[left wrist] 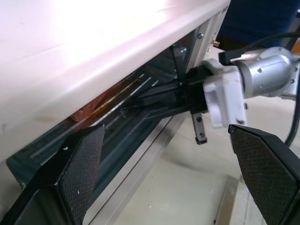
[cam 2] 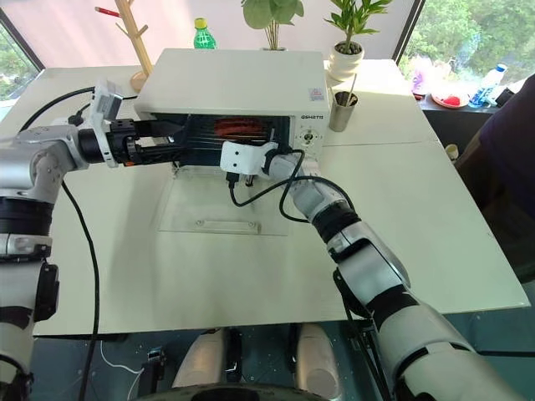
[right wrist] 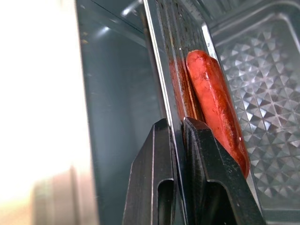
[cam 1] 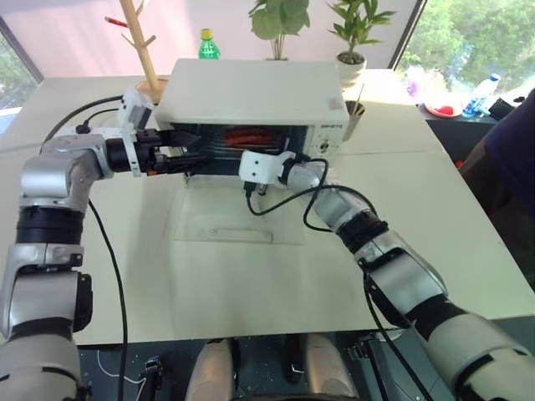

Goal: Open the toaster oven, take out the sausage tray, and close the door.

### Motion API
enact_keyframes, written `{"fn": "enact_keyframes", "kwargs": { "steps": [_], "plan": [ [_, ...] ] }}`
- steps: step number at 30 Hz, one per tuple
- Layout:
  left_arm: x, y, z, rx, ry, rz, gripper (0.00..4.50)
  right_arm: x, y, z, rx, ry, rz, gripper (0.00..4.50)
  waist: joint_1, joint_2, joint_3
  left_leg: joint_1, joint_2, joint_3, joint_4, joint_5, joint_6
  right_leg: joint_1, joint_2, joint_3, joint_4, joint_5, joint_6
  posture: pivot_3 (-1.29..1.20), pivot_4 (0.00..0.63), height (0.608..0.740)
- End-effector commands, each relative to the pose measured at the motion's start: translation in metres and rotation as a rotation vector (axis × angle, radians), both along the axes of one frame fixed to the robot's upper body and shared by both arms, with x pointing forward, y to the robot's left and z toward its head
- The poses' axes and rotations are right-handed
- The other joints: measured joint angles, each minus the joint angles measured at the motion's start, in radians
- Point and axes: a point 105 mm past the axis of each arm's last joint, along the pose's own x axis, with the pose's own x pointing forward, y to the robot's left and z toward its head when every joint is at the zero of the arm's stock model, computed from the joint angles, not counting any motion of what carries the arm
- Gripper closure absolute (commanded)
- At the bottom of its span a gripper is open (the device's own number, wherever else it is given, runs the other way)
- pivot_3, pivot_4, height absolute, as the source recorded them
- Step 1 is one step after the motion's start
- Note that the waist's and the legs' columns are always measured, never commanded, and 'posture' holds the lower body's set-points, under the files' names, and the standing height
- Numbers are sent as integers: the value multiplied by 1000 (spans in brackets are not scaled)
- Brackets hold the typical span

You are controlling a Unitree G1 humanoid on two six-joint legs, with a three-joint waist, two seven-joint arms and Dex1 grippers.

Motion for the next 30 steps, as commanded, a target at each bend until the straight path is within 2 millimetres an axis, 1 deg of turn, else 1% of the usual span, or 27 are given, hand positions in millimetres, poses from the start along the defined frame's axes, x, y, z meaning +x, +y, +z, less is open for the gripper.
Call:
{"fn": "enact_keyframes", "kwargs": {
  "steps": [1,6,10,12,14,16,19,22,27,30],
  "plan": [
    [6,6,13,27,-53,24,0,-25,13,27,96,-55,103,4452,1,0,0,0,0,0,0,0,0,0,0,0,0,0,0,0,150,717],
    [6,6,13,34,-51,9,0,-45,5,25,86,-61,130,4452,-1,-1,0,0,0,-1,0,0,0,0,0,0,1,0,0,0,150,717],
    [5,8,9,43,-39,4,0,-66,-11,16,80,-87,149,4452,2,-1,0,-1,0,-1,0,0,0,0,0,-1,0,0,0,0,150,717],
    [5,9,8,47,-35,4,0,-70,-17,12,69,-81,144,4452,2,-1,0,-1,-1,-1,0,0,0,0,-1,-1,0,0,0,0,150,717],
    [6,9,8,48,-34,5,0,-69,-21,12,65,-76,128,4452,2,-1,0,-1,-2,-1,1,0,0,0,-1,-1,-1,0,1,0,150,717],
    [7,8,9,48,-35,4,0,-63,-23,14,67,-82,103,4452,4,-1,0,-1,-2,-2,1,0,0,0,-1,-1,-1,0,1,0,150,717],
    [7,7,11,48,-38,1,0,-55,-24,16,67,-87,75,4452,3,-1,0,-1,-2,-2,1,0,0,0,-1,-1,-1,0,1,0,150,717],
    [7,7,11,53,-40,-3,0,-52,-25,15,63,-79,71,4452,3,-1,0,-1,-2,-2,1,0,0,0,-1,-1,-1,0,1,0,150,717],
    [6,9,11,56,-38,-3,0,-55,-27,8,36,-74,79,4452,3,-1,0,-1,-2,-2,1,0,0,0,-1,-1,-1,0,1,0,150,717],
    [5,11,10,58,-33,-9,0,-63,-31,6,10,-94,105,4452,7,-1,0,-1,-2,-2,1,0,0,0,-1,-1,-1,0,1,0,150,717]
  ]
}}
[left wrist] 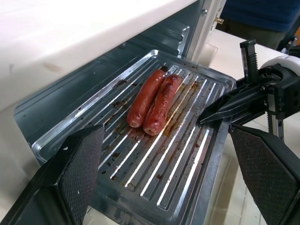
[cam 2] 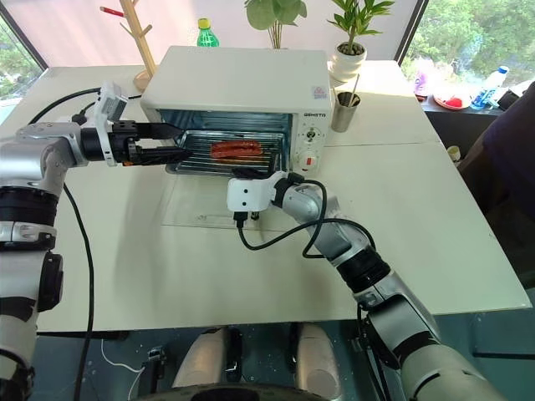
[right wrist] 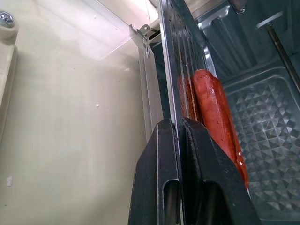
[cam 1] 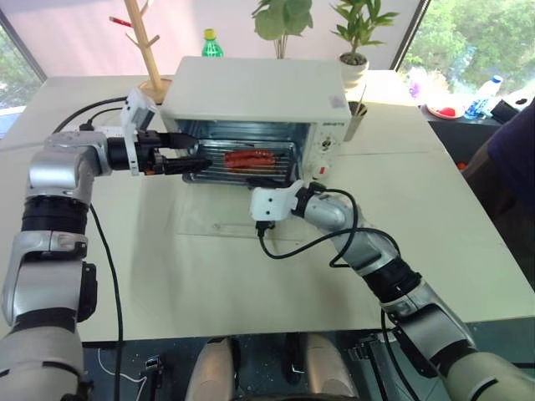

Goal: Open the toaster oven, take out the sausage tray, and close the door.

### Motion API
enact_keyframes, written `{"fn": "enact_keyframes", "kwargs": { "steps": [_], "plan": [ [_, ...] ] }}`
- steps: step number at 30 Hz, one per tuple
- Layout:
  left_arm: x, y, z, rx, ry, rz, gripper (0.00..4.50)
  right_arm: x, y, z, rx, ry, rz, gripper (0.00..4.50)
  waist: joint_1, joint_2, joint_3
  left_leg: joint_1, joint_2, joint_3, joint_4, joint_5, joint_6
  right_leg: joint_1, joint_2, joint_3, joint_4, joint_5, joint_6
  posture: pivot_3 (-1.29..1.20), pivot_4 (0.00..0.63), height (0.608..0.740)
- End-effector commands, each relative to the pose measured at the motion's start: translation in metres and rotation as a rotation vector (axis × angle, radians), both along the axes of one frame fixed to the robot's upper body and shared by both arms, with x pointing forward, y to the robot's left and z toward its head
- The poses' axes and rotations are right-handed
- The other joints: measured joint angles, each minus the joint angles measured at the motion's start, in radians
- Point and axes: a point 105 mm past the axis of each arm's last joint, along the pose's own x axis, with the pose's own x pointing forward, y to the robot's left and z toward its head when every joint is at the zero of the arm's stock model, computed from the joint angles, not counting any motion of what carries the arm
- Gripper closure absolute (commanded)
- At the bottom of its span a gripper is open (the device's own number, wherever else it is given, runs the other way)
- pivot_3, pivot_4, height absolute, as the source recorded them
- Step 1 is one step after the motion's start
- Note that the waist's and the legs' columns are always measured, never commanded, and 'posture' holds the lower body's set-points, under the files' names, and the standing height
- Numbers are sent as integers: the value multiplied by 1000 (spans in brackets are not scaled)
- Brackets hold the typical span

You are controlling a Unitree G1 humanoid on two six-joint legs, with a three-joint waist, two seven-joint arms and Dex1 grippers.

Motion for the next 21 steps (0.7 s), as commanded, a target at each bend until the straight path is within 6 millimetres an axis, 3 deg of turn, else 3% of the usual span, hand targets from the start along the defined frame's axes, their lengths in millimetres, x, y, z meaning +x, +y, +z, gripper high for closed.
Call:
{"fn": "enact_keyframes", "kwargs": {
  "steps": [1,11,15,21],
  "plan": [
    [-1,5,17,2,-58,2,0,-3,-19,14,17,-74,-23,4452,5,0,0,0,0,0,0,0,0,0,0,0,0,0,0,0,150,717],
    [-1,6,13,10,-48,0,0,-38,-35,18,5,-153,61,4452,19,0,0,-7,-4,-4,3,0,0,-1,-1,0,-3,1,3,0,150,717],
    [-17,10,21,-78,28,-17,0,-47,-45,17,-15,-167,85,4452,16,0,0,-9,-3,-5,8,-1,1,-2,0,0,-1,1,3,0,150,717],
    [-64,19,18,-211,249,-17,0,-57,-61,15,-71,-187,134,4452,15,-1,1,-10,-2,-6,10,-1,2,-2,-1,0,-1,1,4,0,150,717]
  ]
}}
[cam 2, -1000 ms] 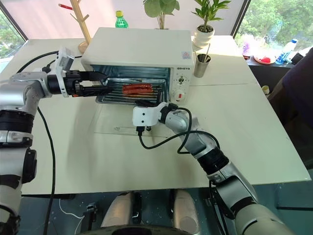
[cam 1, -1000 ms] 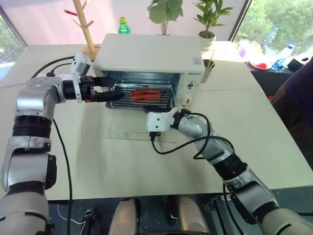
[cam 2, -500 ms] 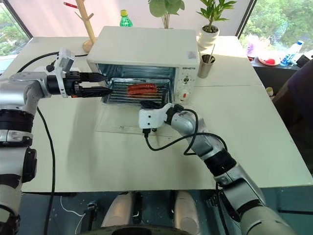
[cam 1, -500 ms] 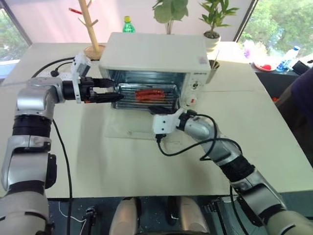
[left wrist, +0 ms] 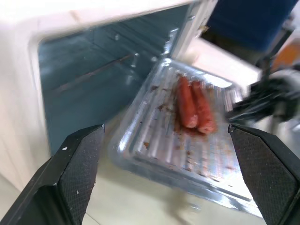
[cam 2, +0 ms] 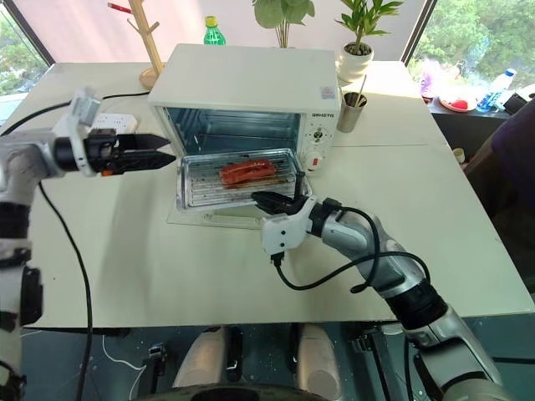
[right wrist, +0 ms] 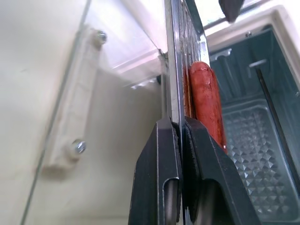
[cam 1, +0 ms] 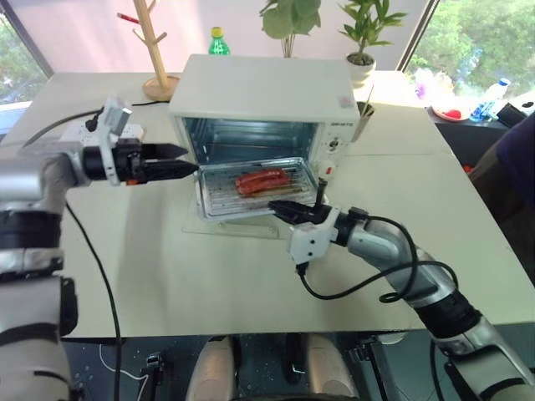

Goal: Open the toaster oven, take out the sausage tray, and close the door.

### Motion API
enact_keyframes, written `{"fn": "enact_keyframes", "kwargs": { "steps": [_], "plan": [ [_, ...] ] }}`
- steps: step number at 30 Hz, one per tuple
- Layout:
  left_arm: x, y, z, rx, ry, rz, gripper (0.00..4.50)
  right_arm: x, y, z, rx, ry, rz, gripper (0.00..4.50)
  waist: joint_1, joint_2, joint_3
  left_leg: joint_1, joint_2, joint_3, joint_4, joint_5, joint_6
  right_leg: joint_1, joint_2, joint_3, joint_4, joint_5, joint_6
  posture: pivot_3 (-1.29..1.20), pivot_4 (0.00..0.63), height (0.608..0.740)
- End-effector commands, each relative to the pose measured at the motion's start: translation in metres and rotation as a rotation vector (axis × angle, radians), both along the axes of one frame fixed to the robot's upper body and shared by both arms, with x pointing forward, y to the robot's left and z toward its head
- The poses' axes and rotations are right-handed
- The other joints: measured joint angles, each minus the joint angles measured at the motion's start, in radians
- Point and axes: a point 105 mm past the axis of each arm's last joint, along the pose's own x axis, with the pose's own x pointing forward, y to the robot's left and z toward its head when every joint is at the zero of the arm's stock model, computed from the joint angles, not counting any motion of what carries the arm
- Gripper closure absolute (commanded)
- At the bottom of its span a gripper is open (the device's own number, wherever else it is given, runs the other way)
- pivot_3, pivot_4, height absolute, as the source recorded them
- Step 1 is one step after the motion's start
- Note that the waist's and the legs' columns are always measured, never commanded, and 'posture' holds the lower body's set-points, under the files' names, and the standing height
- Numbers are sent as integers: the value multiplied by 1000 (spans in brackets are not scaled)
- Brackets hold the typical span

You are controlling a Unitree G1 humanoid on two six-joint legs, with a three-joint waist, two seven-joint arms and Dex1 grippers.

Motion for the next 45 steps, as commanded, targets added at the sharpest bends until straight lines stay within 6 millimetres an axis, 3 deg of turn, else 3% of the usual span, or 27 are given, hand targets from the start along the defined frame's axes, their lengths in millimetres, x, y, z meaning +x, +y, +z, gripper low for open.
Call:
{"fn": "enact_keyframes", "kwargs": {
  "steps": [1,4,12,21,27,34,37,44,45],
  "plan": [
    [-29,2,12,-84,70,-12,0,-2,-14,18,14,-60,3,4452,3,0,0,0,0,0,0,0,0,0,0,0,0,0,0,0,150,717],
    [-49,5,1,-151,191,24,0,-8,-16,16,-3,-65,38,4452,4,0,0,-1,1,0,2,0,0,0,0,0,0,0,0,0,150,717],
    [-70,-4,-28,-320,393,100,0,-17,-11,18,-5,-79,121,4452,1,-1,0,0,1,0,4,0,0,1,0,1,0,0,0,0,150,717],
    [-66,-26,-49,-423,488,116,0,-32,-9,17,-5,-52,209,4452,3,-1,0,3,4,-2,4,0,-1,3,0,2,2,0,0,0,150,717],
    [-71,-55,-56,-457,555,34,0,-40,-5,15,-18,-49,256,4452,4,-1,0,6,3,-2,4,0,-1,7,-1,2,1,0,0,0,150,717],
    [-75,-71,-56,-498,637,21,0,-41,-5,16,-24,-59,251,4452,3,-1,0,13,4,-2,2,0,-1,11,-1,3,1,0,-1,0,150,717],
    [-74,-72,-57,-510,662,45,876,-42,-7,16,-24,-62,240,4500,5,-1,0,14,4,-2,2,0,-1,12,-1,4,1,-1,-3,0,150,717],
    [-75,-74,-60,-506,676,40,4466,-40,-10,18,-27,-74,215,4500,6,-1,0,14,1,-1,2,0,-1,12,-1,3,0,-2,-4,0,150,717],
    [-75,-75,-61,-507,679,39,4466,-40,-10,19,-28,-77,214,4500,6,-1,0,14,1,-1,2,0,-1,12,-1,3,0,-2,-4,0,150,717]
  ]
}}
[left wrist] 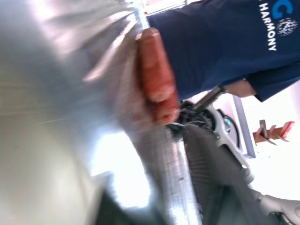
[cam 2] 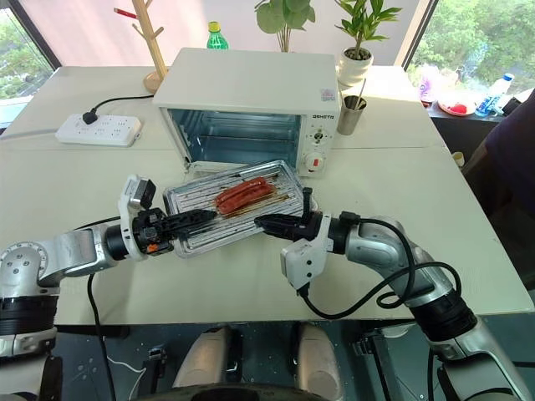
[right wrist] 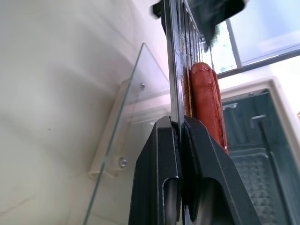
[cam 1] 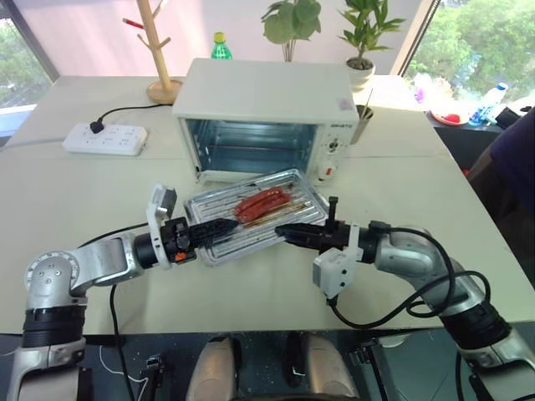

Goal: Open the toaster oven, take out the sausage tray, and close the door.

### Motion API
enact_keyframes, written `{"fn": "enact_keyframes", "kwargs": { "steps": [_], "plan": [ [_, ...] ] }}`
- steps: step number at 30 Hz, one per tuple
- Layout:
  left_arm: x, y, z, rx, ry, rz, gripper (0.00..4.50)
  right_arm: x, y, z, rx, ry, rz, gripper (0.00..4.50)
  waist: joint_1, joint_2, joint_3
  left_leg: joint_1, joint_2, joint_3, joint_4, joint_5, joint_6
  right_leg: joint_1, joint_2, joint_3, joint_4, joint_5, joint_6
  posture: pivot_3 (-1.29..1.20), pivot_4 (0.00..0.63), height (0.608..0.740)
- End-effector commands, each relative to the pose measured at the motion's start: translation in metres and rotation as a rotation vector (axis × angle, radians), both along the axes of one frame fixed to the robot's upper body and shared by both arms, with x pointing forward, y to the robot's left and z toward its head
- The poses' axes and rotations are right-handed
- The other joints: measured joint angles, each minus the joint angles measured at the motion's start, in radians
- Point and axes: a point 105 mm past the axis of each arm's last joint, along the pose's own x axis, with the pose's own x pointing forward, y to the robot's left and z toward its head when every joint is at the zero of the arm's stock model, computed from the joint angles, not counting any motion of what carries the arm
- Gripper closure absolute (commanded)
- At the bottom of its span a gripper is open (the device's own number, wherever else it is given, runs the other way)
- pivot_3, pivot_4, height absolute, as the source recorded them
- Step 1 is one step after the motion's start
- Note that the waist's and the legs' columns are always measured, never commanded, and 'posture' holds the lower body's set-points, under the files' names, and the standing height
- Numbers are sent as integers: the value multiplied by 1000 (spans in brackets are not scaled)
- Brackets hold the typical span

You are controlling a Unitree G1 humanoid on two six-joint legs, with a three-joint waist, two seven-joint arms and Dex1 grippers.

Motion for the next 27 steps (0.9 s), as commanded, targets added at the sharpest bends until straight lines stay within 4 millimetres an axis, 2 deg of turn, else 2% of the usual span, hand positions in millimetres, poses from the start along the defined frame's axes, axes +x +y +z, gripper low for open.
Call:
{"fn": "enact_keyframes", "kwargs": {
  "steps": [1,9,12,16,22,27],
  "plan": [
    [-3,-4,8,-29,-30,-27,4466,-2,-1,16,32,-61,1,4500,0,0,0,0,0,0,0,0,0,0,0,0,0,0,0,0,150,717],
    [-3,-5,1,-37,2,-23,4466,-2,-4,15,17,-51,-4,4500,0,0,0,0,0,0,0,0,0,0,0,0,0,0,0,0,150,717],
    [-3,-4,-2,-52,18,-13,4500,-3,-6,13,17,-26,-12,3429,0,0,0,0,0,0,0,0,0,0,0,0,0,0,0,0,150,717],
    [-5,-1,-8,-70,44,6,4500,-4,-8,11,-2,-20,-21,1373,0,0,0,0,0,0,0,0,0,0,0,0,0,0,0,0,150,717],
    [-7,10,-14,-93,63,69,4500,-10,-17,25,45,25,-30,1373,0,0,0,0,1,0,-1,0,0,0,0,0,-1,0,0,0,150,717],
    [-10,26,-16,-124,58,171,4500,-7,-33,37,121,96,-97,1373,0,1,0,0,2,0,-1,0,0,0,0,0,-1,0,-1,0,150,717]
  ]
}}
